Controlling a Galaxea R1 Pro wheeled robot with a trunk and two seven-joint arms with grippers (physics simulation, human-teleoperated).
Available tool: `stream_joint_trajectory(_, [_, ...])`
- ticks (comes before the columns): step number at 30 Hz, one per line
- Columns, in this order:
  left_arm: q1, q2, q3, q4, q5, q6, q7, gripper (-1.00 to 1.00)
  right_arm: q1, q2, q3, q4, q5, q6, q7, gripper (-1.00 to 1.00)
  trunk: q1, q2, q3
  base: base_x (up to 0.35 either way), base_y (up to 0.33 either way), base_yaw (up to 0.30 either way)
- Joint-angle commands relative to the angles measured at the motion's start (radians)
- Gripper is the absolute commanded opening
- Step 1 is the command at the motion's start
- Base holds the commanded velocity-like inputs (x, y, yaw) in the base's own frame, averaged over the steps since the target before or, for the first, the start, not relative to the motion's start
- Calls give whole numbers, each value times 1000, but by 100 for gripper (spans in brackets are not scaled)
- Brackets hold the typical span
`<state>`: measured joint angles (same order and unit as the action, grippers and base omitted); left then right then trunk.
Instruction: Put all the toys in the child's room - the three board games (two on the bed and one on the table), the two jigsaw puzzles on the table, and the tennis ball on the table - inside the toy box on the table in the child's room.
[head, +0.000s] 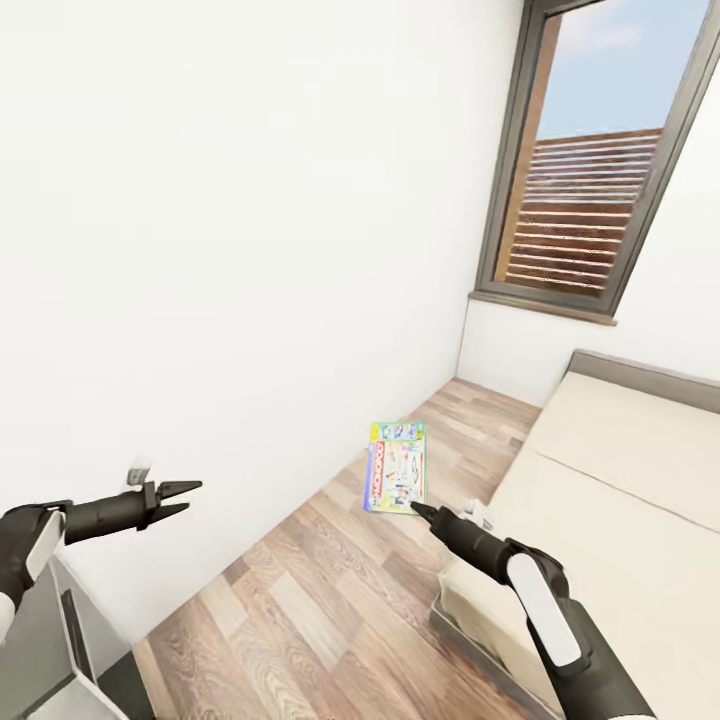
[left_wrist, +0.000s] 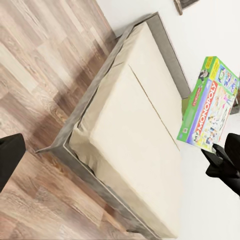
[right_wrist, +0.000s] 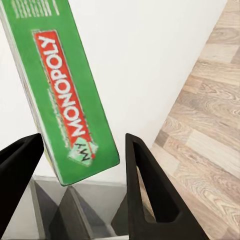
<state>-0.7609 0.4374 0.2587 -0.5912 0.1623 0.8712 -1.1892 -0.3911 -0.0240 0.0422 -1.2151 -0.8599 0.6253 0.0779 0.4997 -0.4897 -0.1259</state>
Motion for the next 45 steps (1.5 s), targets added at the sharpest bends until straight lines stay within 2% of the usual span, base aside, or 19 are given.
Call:
stream_joint_trajectory(1, [-1,0,-1,0,2,8,-2,100,0,-1,1,-6,1,3,3,-100,-4,5,1,-133,0,289])
stream_joint_trajectory(3, [-1,0,-22,0,2,9,-1,100,1,-2,1,-11,1,4,3,-100,-11,19,7,-223,0,289])
stream_joint_trajectory(5, [0,-1,-58,0,2,10,-2,100,1,-3,1,-13,1,4,3,-100,-19,33,12,-119,0,289])
stream_joint_trajectory(8, [-1,-3,-78,1,2,10,-3,100,1,-3,1,-13,2,5,4,-100,-30,54,20,-34,0,289])
stream_joint_trajectory(13, [-1,-6,-84,1,2,11,-2,100,2,-5,1,-14,2,6,6,-100,-50,89,34,-5,0,289])
stream_joint_trajectory(19, [-1,-6,-85,0,2,10,-1,100,2,-19,1,-14,19,7,8,-100,-50,90,32,0,0,289])
stream_joint_trajectory(25, [-1,-4,-84,0,2,8,-1,100,4,-61,0,-15,31,7,14,-100,-50,90,30,0,0,289])
stream_joint_trajectory(29, [-1,-1,-84,1,2,7,-3,100,6,-90,-1,-15,31,7,69,-100,-50,90,29,0,0,288])
stream_joint_trajectory(32, [-1,10,-84,-1,6,7,-18,100,14,-124,-1,-48,31,17,133,-100,-50,90,28,0,0,287])
stream_joint_trajectory(33, [-1,23,-86,-6,7,8,-65,100,18,-140,-3,-91,29,49,153,-100,-50,90,28,0,0,284])
stream_joint_trajectory(34, [-1,29,-87,-10,6,9,-89,100,19,-144,-3,-106,29,64,157,-100,-50,90,28,0,0,283])
stream_joint_trajectory(37, [4,73,-91,-34,2,10,-288,100,21,-154,-8,-183,24,158,169,-100,-50,90,28,0,0,282])
stream_joint_trajectory(38, [13,96,-98,-40,-7,9,-361,100,21,-156,-9,-210,21,189,172,-100,-50,90,28,0,0,281])
stream_joint_trajectory(42, [25,128,-109,-49,-17,10,-382,100,21,-157,-10,-238,18,228,175,-100,-50,90,28,0,0,281])
stream_joint_trajectory(45, [27,137,-111,-51,-18,10,-382,100,21,-157,-11,-242,18,238,177,-100,-50,90,28,0,0,281])
